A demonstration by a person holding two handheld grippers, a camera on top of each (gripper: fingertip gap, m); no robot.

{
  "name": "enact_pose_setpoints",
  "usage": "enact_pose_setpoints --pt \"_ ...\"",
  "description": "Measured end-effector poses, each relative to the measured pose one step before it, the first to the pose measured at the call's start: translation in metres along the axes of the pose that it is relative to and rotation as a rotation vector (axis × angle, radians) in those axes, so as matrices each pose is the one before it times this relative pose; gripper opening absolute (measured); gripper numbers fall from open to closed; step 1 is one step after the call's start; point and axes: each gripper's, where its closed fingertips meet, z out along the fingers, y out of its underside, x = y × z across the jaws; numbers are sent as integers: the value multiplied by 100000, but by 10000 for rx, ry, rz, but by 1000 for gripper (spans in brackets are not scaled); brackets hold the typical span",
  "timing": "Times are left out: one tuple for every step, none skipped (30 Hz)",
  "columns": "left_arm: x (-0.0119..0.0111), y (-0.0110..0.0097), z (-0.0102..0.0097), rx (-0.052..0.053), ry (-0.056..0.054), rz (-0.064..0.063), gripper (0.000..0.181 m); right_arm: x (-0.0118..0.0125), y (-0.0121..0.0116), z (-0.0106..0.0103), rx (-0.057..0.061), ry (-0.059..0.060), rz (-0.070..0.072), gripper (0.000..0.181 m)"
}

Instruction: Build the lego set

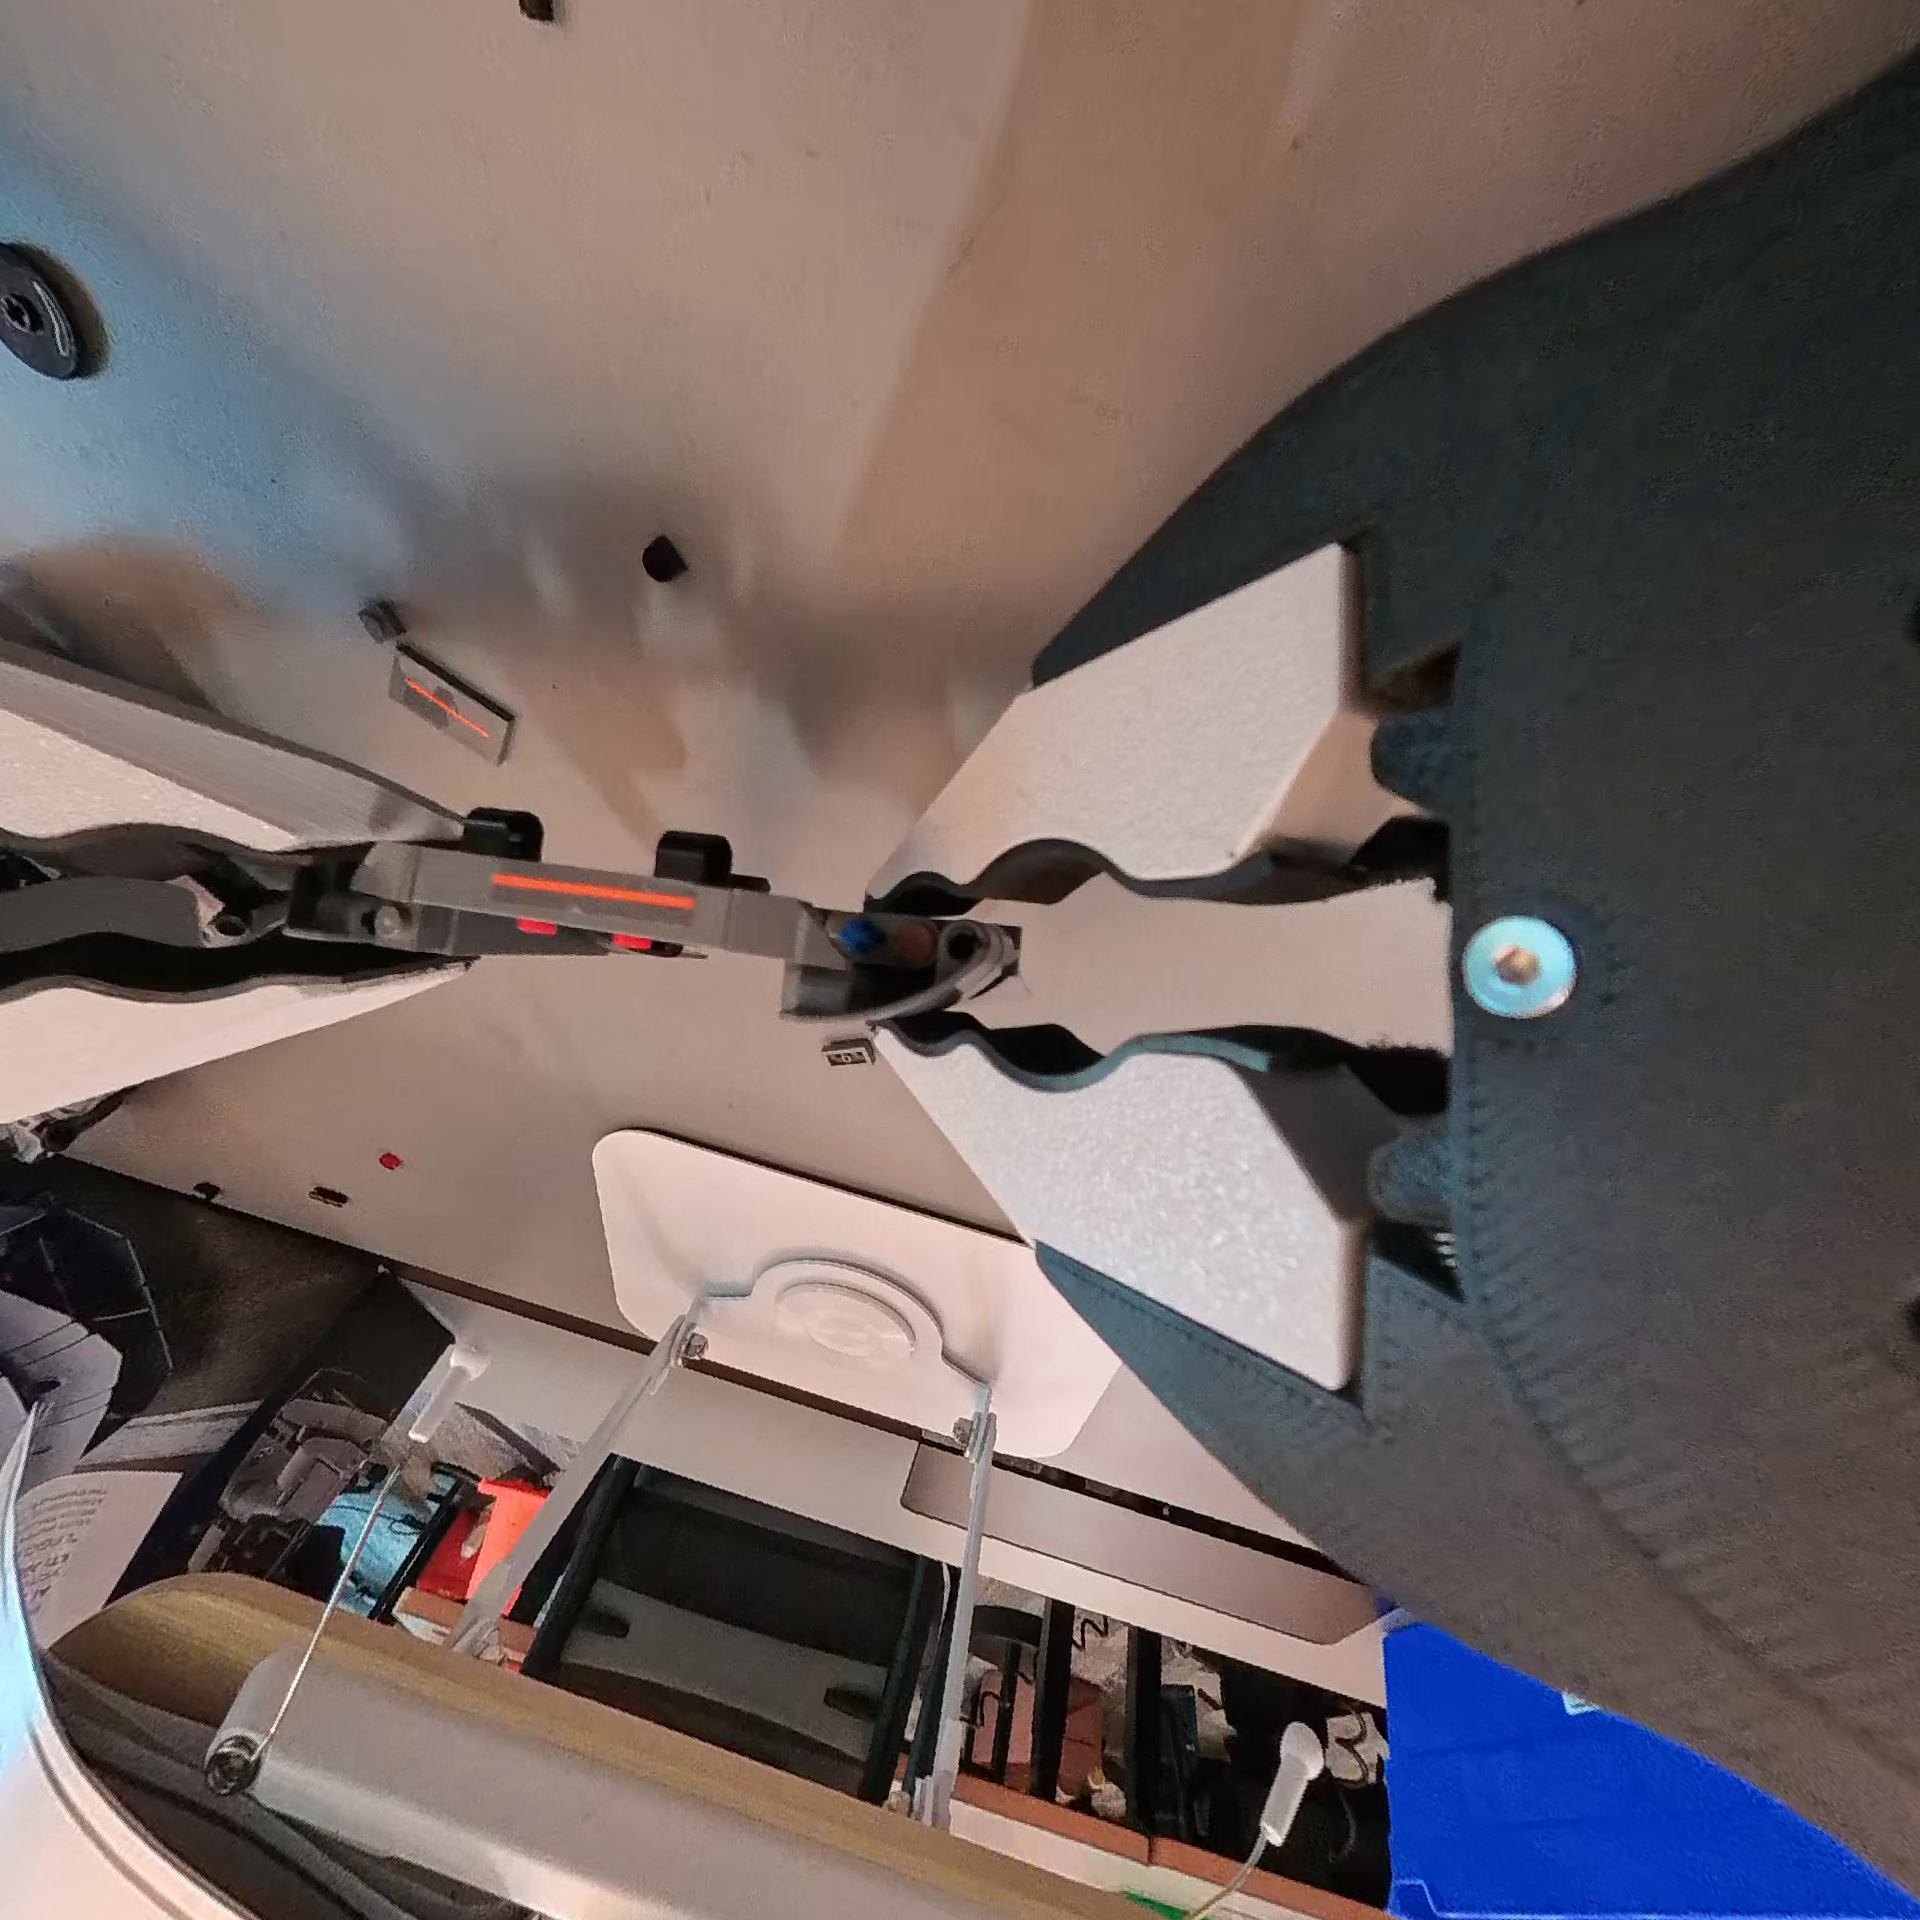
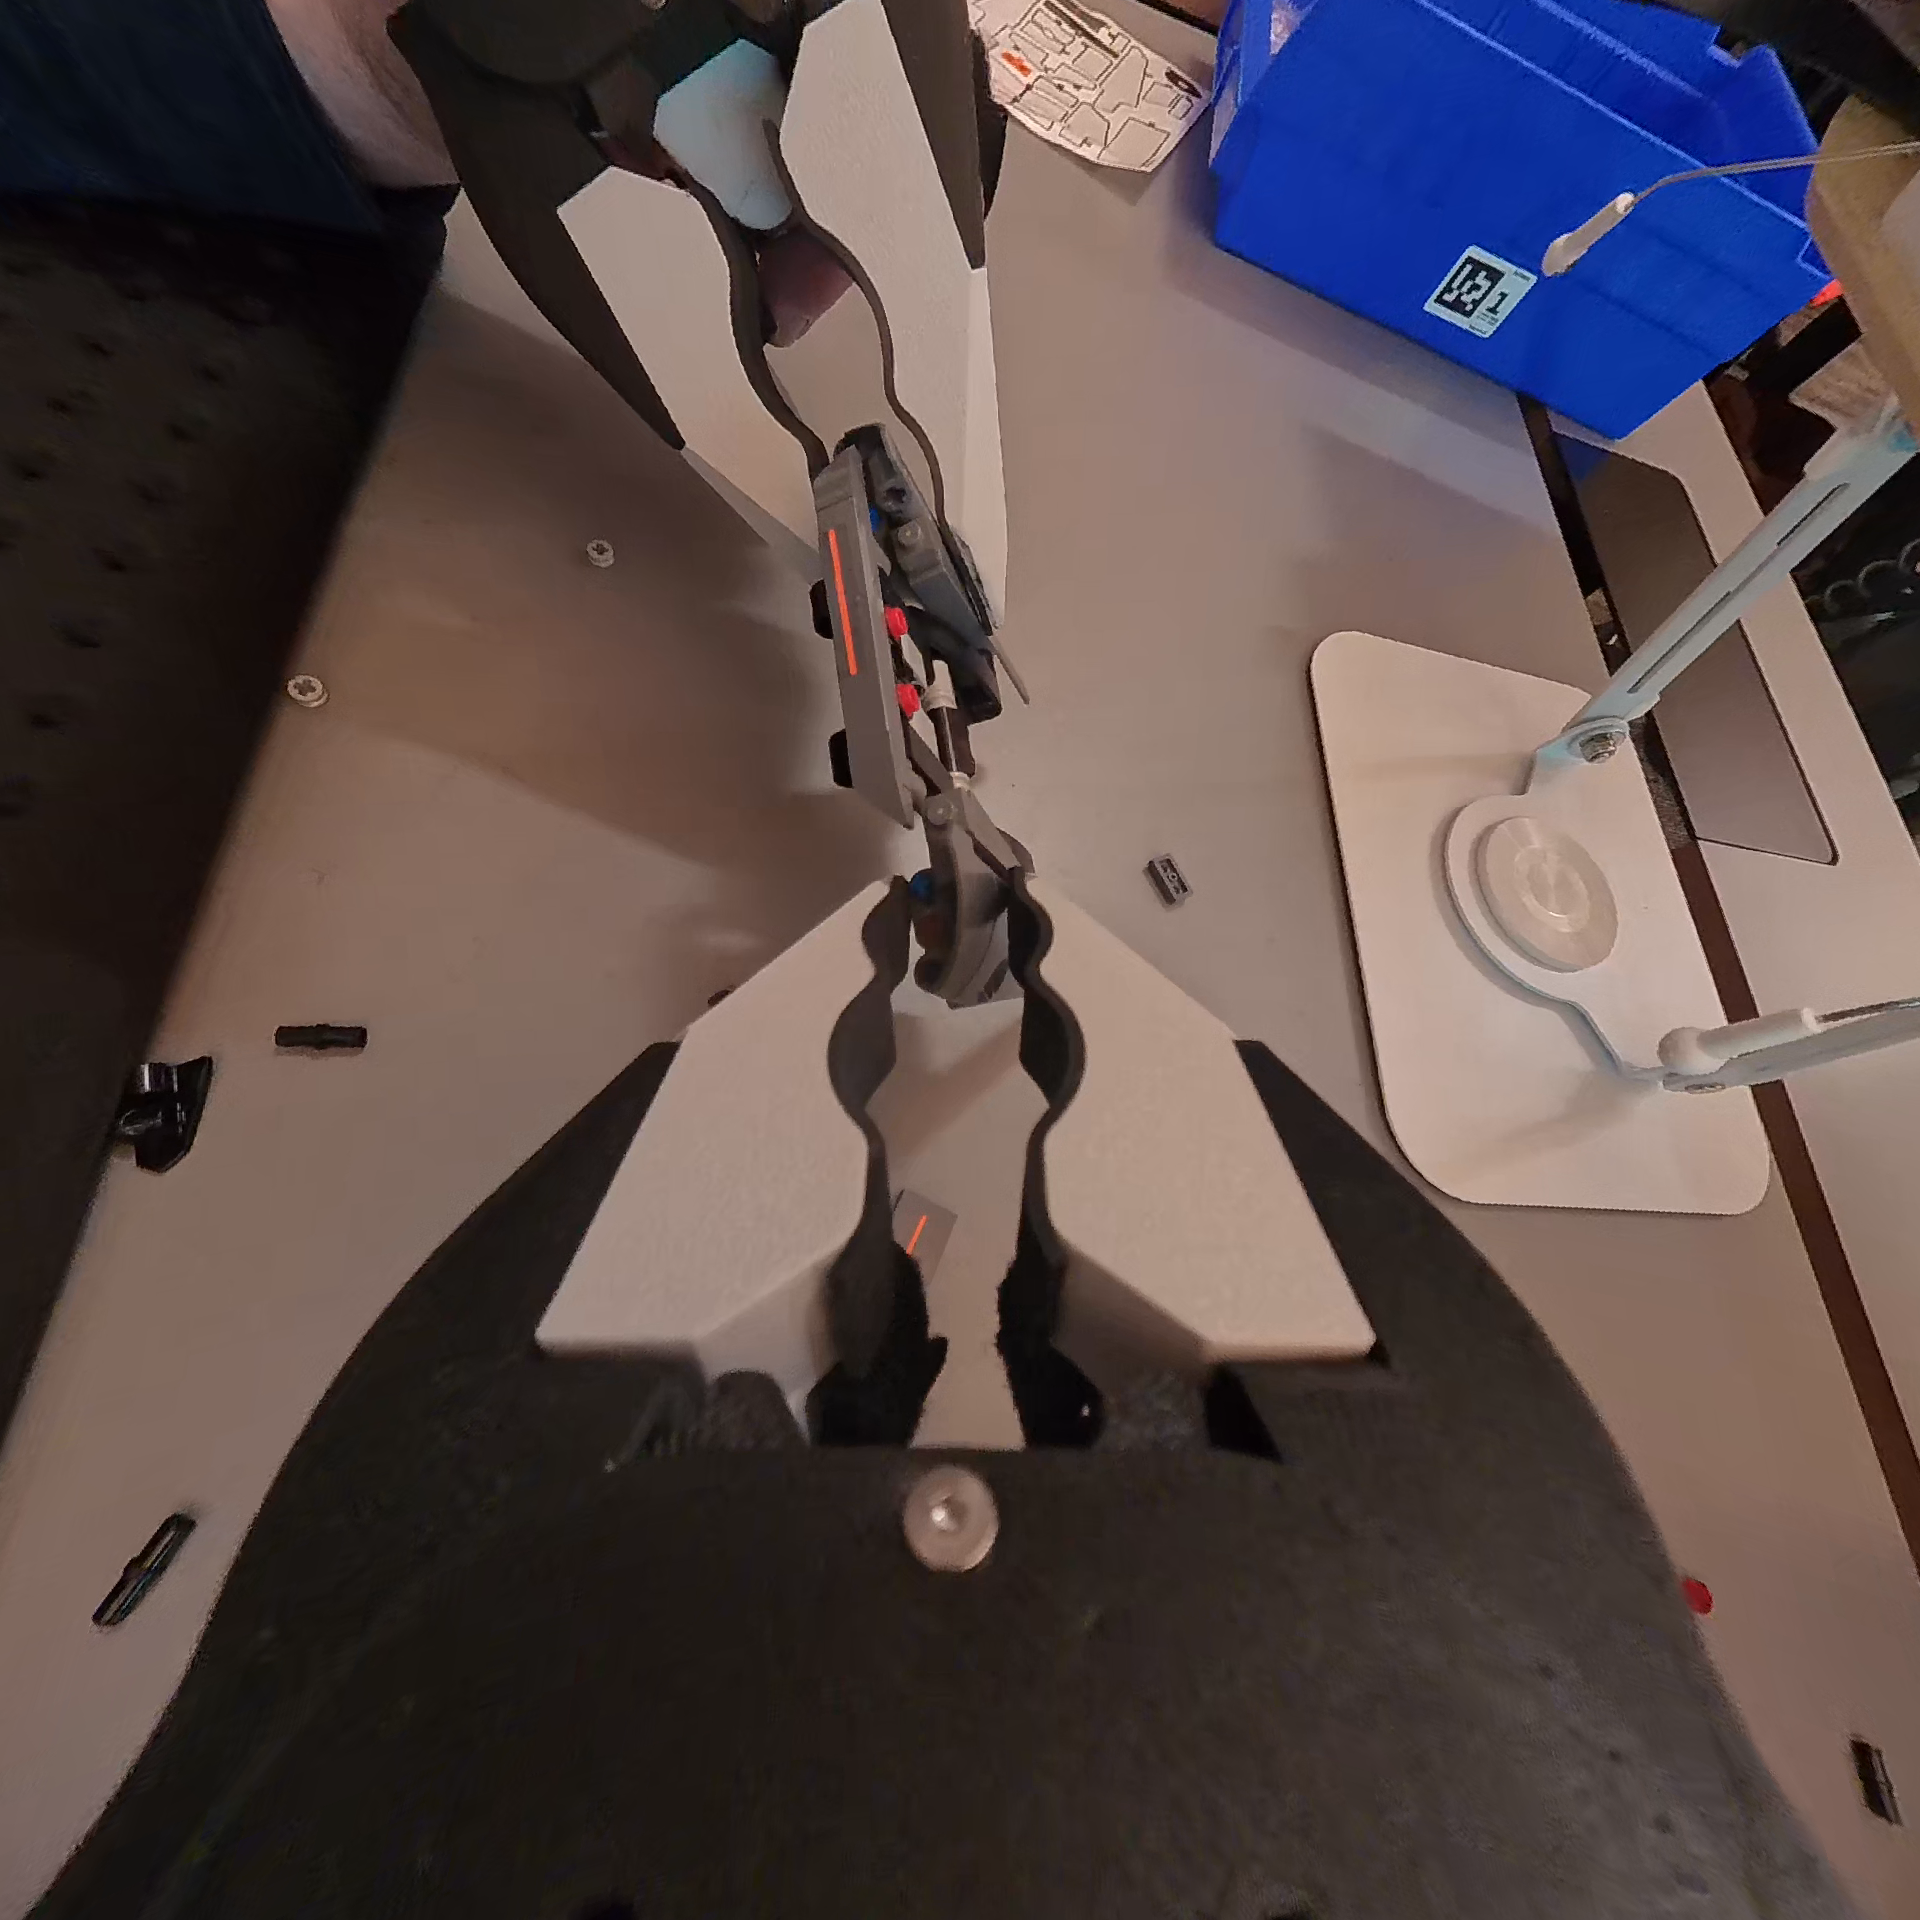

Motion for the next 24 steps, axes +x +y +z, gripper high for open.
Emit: enact_pose_setpoints --pt "-19 -4 2 3 -13 1 15 11 0 6 -2 5 1 16" --pt "-13 -11 -3 4 -6 -3 15 9 10 0 -6 -1 4 16" --pt "-8 3 -2 -2 -5 2 15 10 31 10 -16 -6 16 16" --pt "-13 8 8 -8 -16 23 15 -2 39 21 -20 5 6 16" --pt "6 24 16 -18 -1 3 15 12 23 15 -15 13 -13 16" --pt "-20 18 19 -14 -13 14 16 1 25 20 -19 5 -5 16" --pt "-6 12 8 -5 -12 10 16 1 37 24 -25 -3 17 16" --pt "-11 0 -7 2 -10 3 16 32 34 18 -16 -2 31 16" --pt "-25 -9 -6 -3 -16 5 15 38 29 3 -1 8 30 16" --pt "-34 25 3 -16 -22 5 15 74 23 -14 -5 24 29 16" --pt "-32 44 8 -15 -10 -8 15 88 39 -12 -14 23 46 16" --pt "-9 77 17 -15 12 -31 15 95 33 -6 3 13 70 17" --pt "3 117 49 -28 27 -57 15 95 4 14 16 4 101 19" --pt "0 92 41 -12 36 -80 15 110 27 32 4 0 134 23" --pt "-11 39 27 26 49 -112 15 94 46 47 -6 -9 128 25" --pt "74 -72 -10 93 114 -147 15 71 62 49 -12 5 79 25" --pt "84 -120 -23 136 136 -167 15 29 55 51 -18 9 41 25" --pt "63 -56 -22 91 116 -157 15 2 16 59 -11 -8 36 25" --pt "-30 55 12 27 53 -123 15 7 -1 55 -12 10 25 25" --pt "-34 67 20 22 44 -113 15 39 12 39 -22 41 3 25" --pt "-13 7 7 51 52 -101 15 35 -2 20 -17 35 7 25" --pt "5 -32 -2 60 46 -66 15 32 -1 22 -7 15 26 24" --pt "28 -23 -1 49 38 -29 15 41 1 3 -2 10 34 24" --pt "-13 15 19 6 -2 0 15 28 21 23 -2 11 32 23"
